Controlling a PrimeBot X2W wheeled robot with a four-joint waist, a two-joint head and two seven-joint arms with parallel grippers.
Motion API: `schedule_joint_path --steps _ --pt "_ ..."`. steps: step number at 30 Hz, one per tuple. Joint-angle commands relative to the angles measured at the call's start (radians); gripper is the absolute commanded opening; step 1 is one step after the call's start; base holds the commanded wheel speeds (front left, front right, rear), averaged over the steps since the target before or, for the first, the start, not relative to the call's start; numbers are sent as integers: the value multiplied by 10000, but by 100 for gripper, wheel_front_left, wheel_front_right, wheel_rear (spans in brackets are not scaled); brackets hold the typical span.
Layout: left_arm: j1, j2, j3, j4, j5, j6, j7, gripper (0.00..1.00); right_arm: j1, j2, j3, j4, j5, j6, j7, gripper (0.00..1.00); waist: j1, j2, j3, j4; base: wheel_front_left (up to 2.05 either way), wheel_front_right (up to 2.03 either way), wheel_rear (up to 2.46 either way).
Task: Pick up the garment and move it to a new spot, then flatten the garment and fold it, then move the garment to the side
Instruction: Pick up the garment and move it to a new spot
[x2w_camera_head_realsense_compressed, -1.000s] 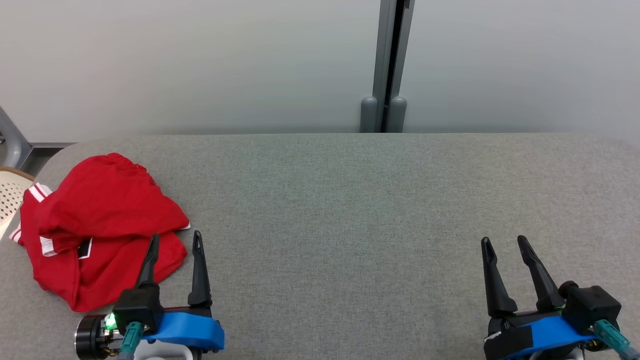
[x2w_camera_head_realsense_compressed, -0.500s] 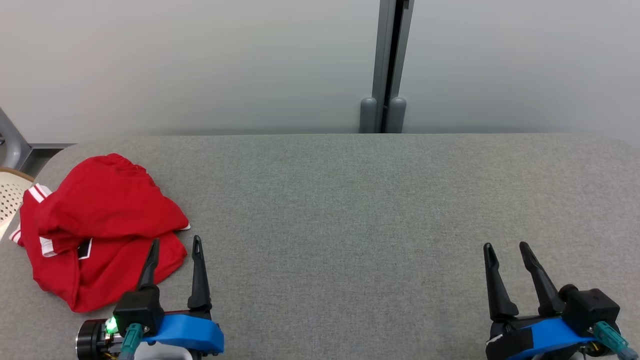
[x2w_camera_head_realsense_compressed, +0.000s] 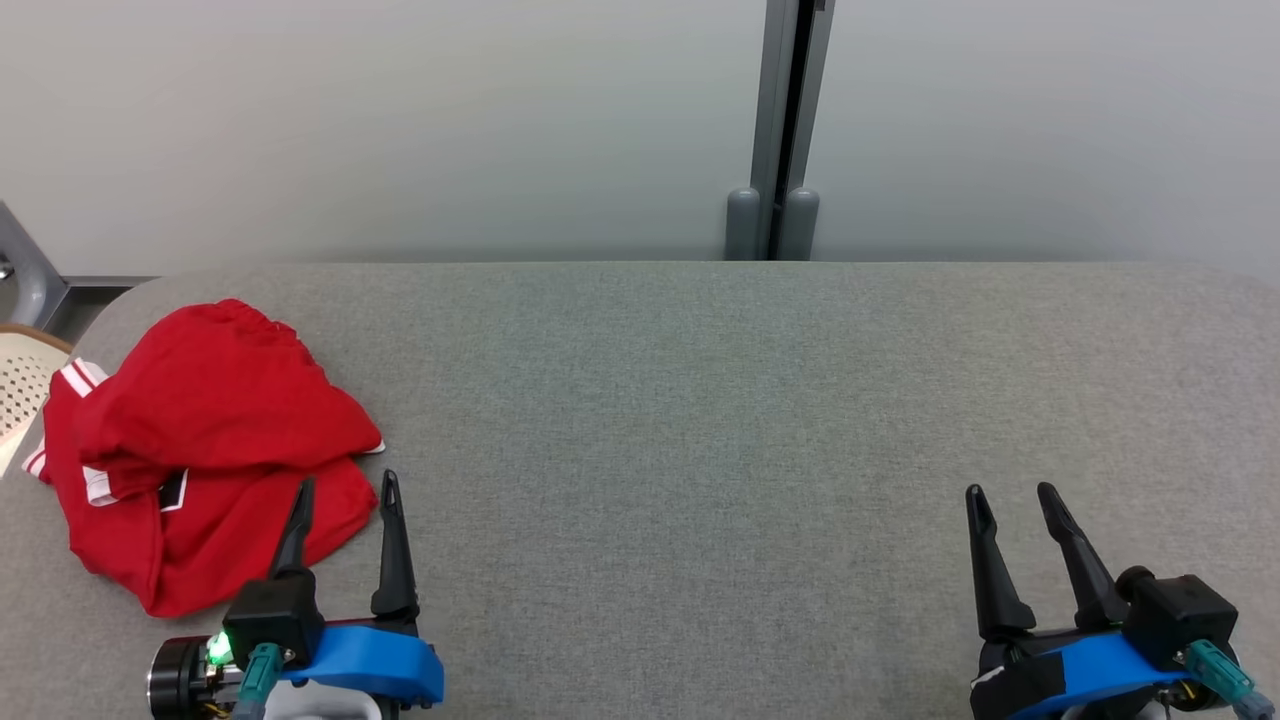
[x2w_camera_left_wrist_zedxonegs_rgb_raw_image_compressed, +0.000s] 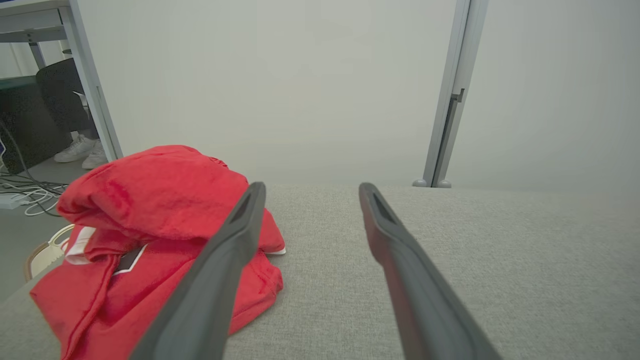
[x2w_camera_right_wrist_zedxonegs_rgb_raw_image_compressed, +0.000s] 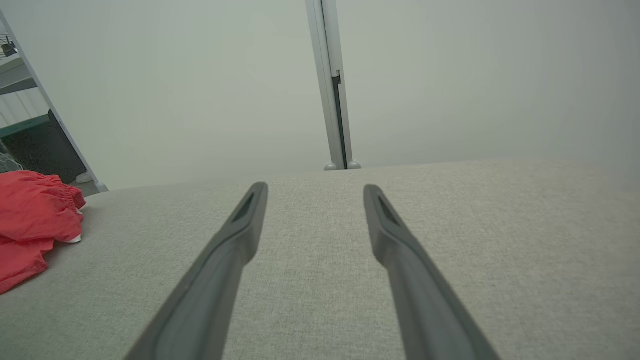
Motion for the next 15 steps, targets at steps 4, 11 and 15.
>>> schedule_joint_path --steps 4,11,15 --pt "-221 81 73 32 -15 38 -28 100 -104 -46 57 -19 19 22 -35 100 0 0 88 219 0 0 0" --pt "-323 116 133 34 -22 62 -28 100 -119 -45 152 -4 14 22 -35 100 0 0 178 803 0 0 0" --pt "-280 117 206 24 -87 115 -28 100 -77 -45 199 -6 0 20 -33 100 0 0 158 1246 0 0 0"
